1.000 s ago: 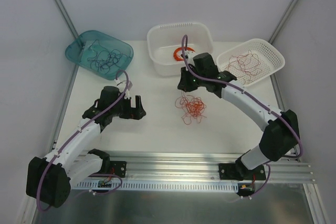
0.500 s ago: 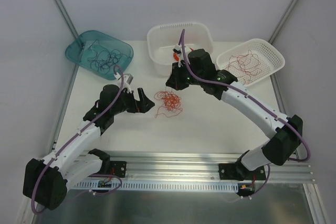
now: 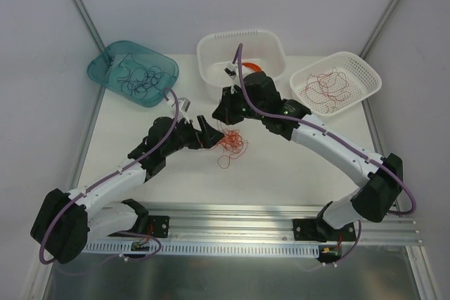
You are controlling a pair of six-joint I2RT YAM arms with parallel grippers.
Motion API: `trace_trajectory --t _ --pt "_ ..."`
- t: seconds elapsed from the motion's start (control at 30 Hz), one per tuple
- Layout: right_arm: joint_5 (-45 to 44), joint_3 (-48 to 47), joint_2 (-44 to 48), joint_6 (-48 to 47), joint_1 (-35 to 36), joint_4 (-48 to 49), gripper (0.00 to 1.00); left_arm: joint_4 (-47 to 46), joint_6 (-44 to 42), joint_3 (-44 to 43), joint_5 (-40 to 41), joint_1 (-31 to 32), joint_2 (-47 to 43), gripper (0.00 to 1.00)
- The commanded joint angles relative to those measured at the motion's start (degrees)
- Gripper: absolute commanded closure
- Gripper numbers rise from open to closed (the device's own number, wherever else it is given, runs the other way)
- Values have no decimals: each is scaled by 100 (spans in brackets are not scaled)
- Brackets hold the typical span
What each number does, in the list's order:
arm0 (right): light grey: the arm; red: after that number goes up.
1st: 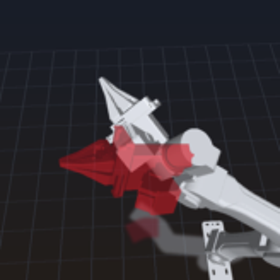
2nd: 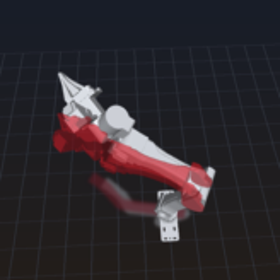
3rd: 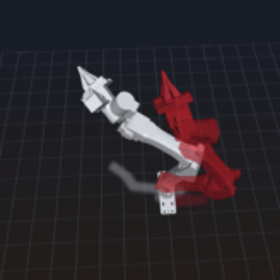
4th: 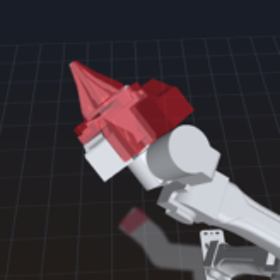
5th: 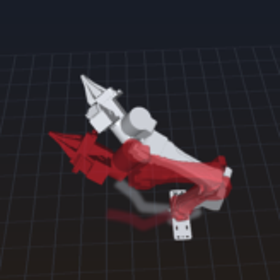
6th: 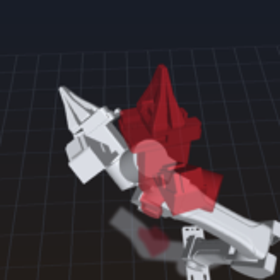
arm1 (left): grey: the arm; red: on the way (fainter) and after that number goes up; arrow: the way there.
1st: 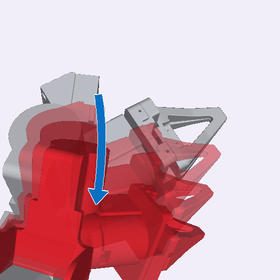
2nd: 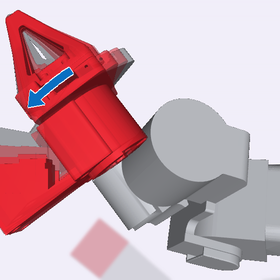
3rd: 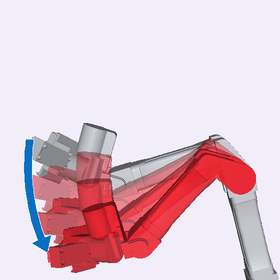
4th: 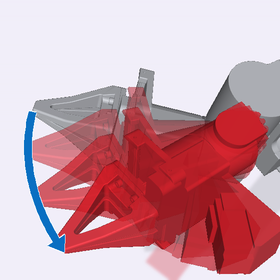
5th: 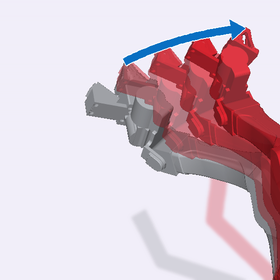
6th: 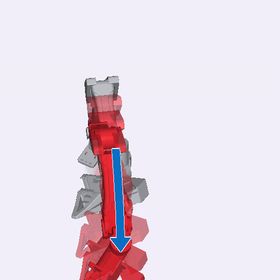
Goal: Untangle the cables
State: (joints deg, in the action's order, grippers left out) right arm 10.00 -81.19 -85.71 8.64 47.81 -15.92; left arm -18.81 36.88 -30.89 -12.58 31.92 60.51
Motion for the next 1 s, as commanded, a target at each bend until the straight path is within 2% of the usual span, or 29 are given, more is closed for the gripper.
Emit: trace_trajectory --t 0.0,0.17,0.5,0.67,0.97 --pt "-191 50 204 251 131 406 99 -694 293 84 624 130 224 1" --pt "-244 94 301 418 220 511 99 -958 671 110 1090 165 837 1" --pt "-279 -99 625 393 246 353 99 -1037 1119 -268 1117 367 2315 2" --pt "-393 -511 863 120 237 -59 99 -730 1444 -347 1407 376 2947 3" --pt "-921 -1619 1513 -592 -52 -1097 99 316 1295 -804 1890 367 3265 3"
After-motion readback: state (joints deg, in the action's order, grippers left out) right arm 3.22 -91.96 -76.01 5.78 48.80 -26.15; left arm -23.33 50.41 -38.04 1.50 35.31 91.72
